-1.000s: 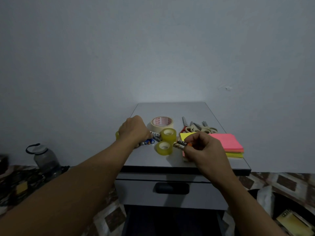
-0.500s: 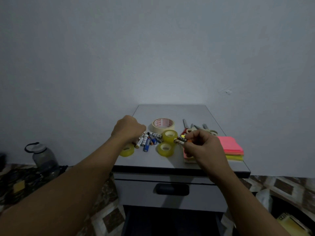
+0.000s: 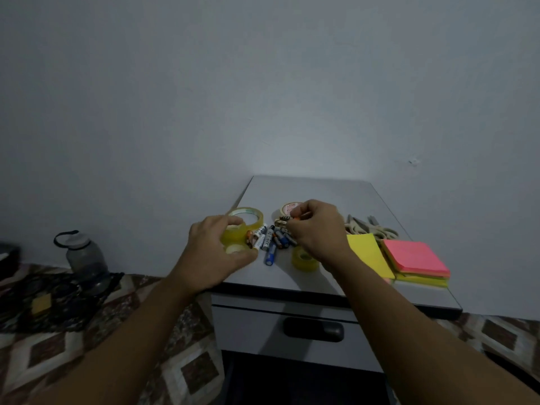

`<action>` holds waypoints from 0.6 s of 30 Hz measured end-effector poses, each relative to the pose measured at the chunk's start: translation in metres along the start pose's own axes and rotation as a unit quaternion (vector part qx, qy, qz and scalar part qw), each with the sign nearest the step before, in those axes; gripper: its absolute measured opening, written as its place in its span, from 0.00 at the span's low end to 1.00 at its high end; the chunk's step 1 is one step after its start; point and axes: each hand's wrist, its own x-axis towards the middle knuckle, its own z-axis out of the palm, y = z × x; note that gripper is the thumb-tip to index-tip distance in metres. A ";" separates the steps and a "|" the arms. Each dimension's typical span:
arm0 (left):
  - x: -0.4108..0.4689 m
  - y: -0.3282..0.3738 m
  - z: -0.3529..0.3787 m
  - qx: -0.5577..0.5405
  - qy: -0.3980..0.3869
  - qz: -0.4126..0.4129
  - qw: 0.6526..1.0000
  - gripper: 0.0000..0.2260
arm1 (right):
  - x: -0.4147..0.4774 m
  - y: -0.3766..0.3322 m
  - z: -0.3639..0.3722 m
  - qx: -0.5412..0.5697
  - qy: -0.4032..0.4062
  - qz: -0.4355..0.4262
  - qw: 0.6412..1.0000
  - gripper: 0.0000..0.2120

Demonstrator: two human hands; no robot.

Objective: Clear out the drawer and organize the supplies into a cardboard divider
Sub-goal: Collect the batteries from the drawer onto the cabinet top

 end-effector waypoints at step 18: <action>0.002 -0.021 0.024 0.025 0.002 -0.002 1.000 0.46 | 0.010 0.006 0.031 -0.284 -0.045 -0.065 0.956 0.06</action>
